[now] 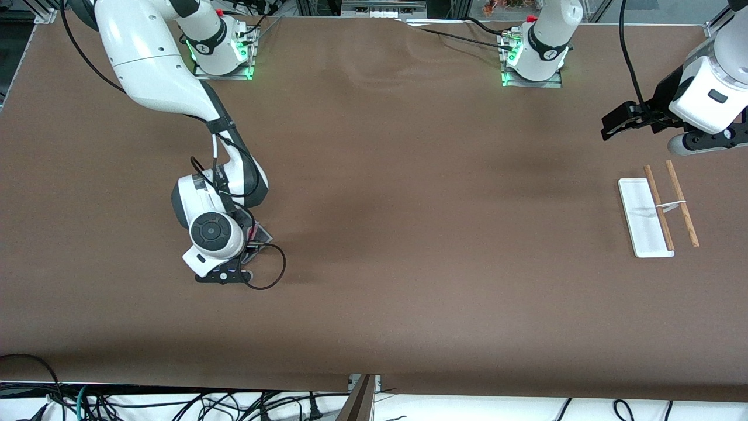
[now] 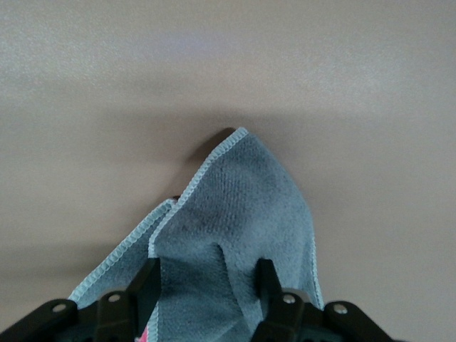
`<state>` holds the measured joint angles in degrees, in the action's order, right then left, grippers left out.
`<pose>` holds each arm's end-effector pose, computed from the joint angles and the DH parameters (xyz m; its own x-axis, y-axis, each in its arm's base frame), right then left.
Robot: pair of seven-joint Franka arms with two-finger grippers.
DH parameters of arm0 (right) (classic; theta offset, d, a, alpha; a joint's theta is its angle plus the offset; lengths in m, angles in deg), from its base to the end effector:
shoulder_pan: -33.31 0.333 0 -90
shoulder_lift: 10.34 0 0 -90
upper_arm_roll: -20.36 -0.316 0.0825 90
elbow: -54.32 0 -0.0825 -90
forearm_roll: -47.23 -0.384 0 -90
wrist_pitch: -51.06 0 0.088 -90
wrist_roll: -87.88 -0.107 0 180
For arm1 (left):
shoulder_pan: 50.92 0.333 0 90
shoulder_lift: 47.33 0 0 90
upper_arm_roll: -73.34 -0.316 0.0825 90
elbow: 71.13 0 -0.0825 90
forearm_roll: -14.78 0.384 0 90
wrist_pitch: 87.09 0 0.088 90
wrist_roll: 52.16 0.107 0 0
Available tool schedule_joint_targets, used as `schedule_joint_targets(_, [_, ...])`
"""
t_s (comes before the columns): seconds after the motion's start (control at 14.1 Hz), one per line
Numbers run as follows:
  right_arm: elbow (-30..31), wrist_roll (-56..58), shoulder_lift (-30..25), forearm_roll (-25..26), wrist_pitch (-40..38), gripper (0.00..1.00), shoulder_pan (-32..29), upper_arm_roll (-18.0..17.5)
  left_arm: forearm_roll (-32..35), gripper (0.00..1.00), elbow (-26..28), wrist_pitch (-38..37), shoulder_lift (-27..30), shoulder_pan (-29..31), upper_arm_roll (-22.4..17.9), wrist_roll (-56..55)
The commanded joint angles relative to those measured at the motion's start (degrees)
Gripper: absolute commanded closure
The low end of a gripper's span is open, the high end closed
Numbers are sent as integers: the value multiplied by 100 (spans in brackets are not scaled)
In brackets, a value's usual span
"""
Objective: Pass towel and hang on rack
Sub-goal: 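Close the right gripper on the towel corner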
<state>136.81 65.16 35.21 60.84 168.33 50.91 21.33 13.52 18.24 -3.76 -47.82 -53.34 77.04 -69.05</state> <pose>0.6778 0.1911 0.2036 0.9942 0.0127 -0.1067 0.0400 -0.9652 0.2583 0.5409 -0.0604 0.6154 0.9760 0.1850 -0.1153 0.1849 -0.9827 -0.0115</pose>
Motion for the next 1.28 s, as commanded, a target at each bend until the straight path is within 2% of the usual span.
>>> schedule_joint_targets(0.0, [-57,-84,-90,115,-125,5,16,0,-146,0,-166,-27,-73,-14,-36,19])
schedule_joint_targets(0.07, [-118,-14,-90,115,-108,0,-2,18,-155,0,-166,-27,-73,-14,-36,10])
schedule_joint_targets(0.36, [-233,277,-125,80,-90,0,7,203,-216,0,-166,-19,-82,13,-45,10])
schedule_joint_targets(0.57, [-181,-239,-125,36,-186,0,156,123,-225,0,-166,-19,-82,22,-45,10])
schedule_joint_targets(0.71, [-198,-548,-134,36,-528,0,279,106,-225,0,-166,-19,-82,22,-45,10])
schedule_joint_targets(0.93, [-198,-1669,-231,45,-1230,0,533,71,-225,0,-166,-27,-82,13,-36,-25])
schedule_joint_targets(1.21, [-207,-3481,-380,36,-1882,0,604,-157,-225,0,-157,-71,-65,-31,-36,-34])
